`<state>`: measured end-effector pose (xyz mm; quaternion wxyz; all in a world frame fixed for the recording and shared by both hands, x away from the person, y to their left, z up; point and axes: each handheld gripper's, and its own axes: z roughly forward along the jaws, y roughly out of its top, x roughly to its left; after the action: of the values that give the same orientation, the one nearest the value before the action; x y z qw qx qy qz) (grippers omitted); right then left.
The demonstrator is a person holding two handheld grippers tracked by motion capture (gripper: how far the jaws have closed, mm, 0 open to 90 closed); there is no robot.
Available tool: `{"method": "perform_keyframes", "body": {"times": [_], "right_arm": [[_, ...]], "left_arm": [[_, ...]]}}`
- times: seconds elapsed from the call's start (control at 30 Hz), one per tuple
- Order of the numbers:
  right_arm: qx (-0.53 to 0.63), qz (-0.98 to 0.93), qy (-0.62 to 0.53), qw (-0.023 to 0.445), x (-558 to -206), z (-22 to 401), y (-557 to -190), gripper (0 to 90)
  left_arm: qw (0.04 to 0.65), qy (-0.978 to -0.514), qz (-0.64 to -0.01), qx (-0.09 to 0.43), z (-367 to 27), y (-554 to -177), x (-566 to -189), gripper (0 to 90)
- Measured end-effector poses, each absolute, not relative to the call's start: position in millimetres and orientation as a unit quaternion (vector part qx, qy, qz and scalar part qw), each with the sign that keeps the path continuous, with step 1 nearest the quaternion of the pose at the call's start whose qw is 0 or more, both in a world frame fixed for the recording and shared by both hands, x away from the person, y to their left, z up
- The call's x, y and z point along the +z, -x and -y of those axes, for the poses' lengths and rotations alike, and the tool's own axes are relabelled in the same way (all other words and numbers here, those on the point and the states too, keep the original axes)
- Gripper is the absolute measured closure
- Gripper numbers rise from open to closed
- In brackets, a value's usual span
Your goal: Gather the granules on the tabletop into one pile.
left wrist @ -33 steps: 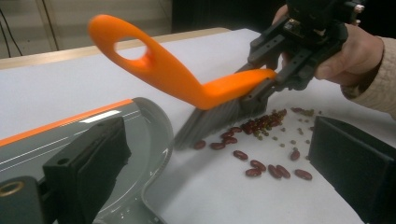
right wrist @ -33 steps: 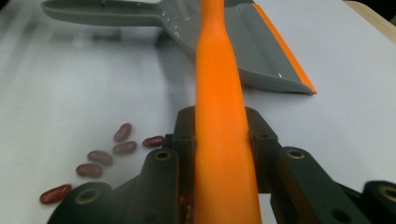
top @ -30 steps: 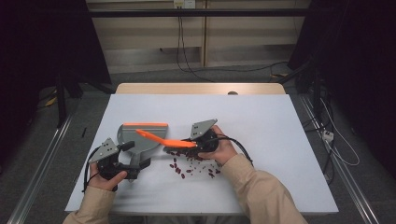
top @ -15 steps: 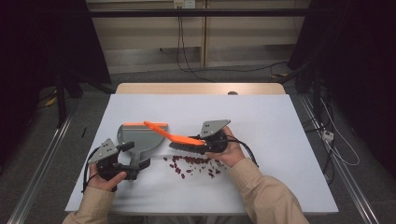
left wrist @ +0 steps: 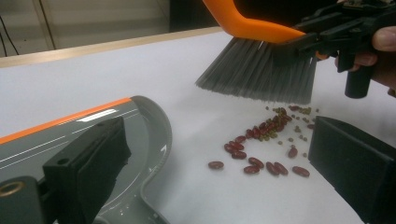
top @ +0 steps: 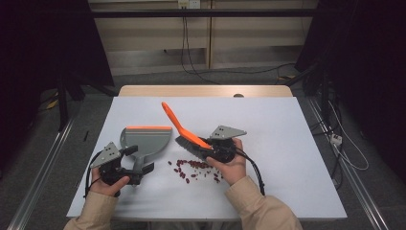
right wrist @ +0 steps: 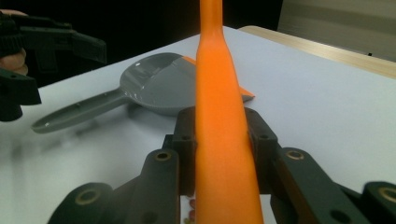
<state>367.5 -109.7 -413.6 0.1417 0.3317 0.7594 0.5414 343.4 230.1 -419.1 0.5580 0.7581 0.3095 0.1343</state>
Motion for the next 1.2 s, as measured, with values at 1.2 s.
{"method": "perform_keyframes", "body": {"times": [1.2], "right_arm": [[0.544,-0.747,-0.371,0.088,-439,42,-324,71.4]], "left_arm": [[0.555,-0.758,-0.311,0.142,-232,-343,-418,4.7]]}}
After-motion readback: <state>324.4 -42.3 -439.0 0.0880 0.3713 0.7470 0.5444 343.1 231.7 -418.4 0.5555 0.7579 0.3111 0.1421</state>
